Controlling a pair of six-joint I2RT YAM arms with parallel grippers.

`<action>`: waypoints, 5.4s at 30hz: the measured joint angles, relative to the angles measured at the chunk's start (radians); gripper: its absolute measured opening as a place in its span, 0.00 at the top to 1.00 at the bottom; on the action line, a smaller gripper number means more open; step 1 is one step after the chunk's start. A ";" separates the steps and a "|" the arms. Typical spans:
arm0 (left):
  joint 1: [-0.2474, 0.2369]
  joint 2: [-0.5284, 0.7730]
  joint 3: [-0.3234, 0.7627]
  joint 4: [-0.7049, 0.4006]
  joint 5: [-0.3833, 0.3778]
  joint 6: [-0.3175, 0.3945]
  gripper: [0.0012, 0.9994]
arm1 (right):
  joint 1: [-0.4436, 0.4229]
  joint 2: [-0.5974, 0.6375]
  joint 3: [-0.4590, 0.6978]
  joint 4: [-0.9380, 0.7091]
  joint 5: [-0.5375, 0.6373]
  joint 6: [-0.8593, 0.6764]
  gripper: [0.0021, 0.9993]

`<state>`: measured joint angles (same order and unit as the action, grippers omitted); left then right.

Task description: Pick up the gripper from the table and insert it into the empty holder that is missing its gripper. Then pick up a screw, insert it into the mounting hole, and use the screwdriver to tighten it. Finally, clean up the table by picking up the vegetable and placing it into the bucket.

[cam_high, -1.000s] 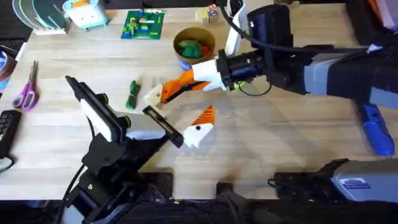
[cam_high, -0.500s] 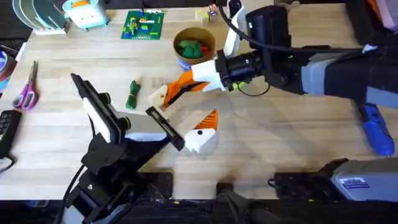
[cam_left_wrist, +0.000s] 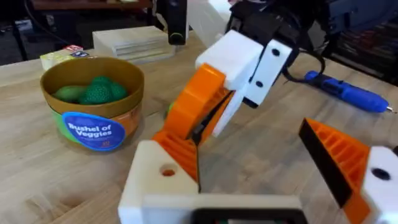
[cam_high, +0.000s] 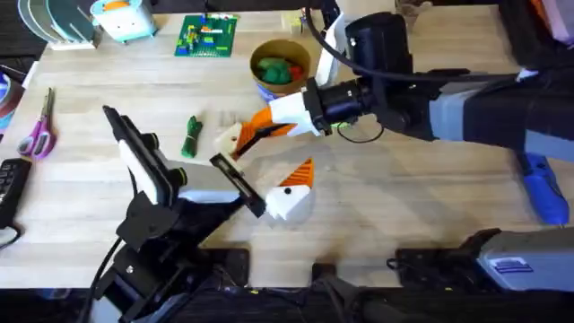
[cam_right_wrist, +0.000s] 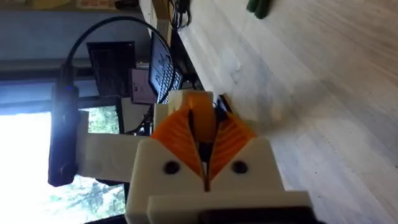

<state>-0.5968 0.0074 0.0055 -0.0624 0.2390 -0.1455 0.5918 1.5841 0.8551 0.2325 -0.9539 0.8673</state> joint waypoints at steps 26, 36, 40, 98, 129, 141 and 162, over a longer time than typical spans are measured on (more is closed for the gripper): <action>-0.023 0.000 0.000 0.005 0.061 0.025 0.01 | -0.010 0.015 0.000 -0.015 -0.035 -0.016 0.48; -0.024 0.000 0.000 0.006 0.087 0.034 0.01 | -0.033 0.015 0.000 -0.013 -0.052 -0.019 0.37; -0.027 0.000 0.000 0.006 0.104 0.034 0.01 | -0.049 0.015 0.000 -0.012 -0.067 -0.019 0.32; -0.027 0.000 0.000 0.007 0.116 0.034 0.01 | -0.115 0.096 0.218 -0.752 0.925 -0.985 0.65; -0.027 0.000 0.000 0.007 0.116 0.034 0.01 | -0.105 -0.037 0.426 -0.991 0.938 -0.995 0.99; -0.027 0.000 0.000 0.007 0.116 0.034 0.01 | 0.173 -0.049 0.818 -1.250 0.934 -0.995 0.99; -0.027 0.000 0.000 0.007 0.116 0.034 0.01 | 0.446 0.038 0.865 -1.258 0.930 -0.964 0.99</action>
<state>-0.6243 0.0074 0.0059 -0.0555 0.3553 -0.1120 1.0377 1.6222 1.7199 -1.0260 -0.0235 -0.0967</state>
